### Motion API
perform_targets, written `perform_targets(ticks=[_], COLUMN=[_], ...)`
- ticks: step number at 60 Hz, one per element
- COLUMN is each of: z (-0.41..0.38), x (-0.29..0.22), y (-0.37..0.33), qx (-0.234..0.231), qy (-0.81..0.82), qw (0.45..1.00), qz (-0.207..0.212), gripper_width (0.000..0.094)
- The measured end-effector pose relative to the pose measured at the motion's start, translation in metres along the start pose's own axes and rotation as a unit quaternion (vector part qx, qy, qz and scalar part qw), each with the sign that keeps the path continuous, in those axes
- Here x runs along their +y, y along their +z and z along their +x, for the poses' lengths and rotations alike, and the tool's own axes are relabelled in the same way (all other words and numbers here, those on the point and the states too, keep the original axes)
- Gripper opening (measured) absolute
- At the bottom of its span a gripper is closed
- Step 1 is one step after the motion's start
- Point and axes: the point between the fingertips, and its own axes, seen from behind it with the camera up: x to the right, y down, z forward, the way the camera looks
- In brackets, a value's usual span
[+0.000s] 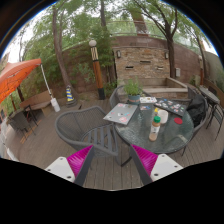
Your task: Pour water
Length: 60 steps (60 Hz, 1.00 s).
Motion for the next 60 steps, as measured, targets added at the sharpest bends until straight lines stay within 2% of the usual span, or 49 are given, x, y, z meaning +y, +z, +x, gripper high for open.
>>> perform_targets(ticks=[22, 28, 41, 46, 60], z=[0.02, 0.054, 0.175, 0.217, 0.267], x=[0.001, 0.007, 0.024, 0.013, -0.007], y=[0.031, 0.06, 0.162, 0.196, 0.301], qx=[0.029, 0.04, 0.109, 0.125, 0.085], qy=[-0.005, -0.012, -0.033, -0.029, -0.026], qw=[1.0, 0.999, 0.99, 0.985, 0.985], qz=[0.002, 0.021, 0.077, 0.117, 0.146], gripper_width=[0.0824, 0.0827, 0.0829, 0.0828, 0.0827])
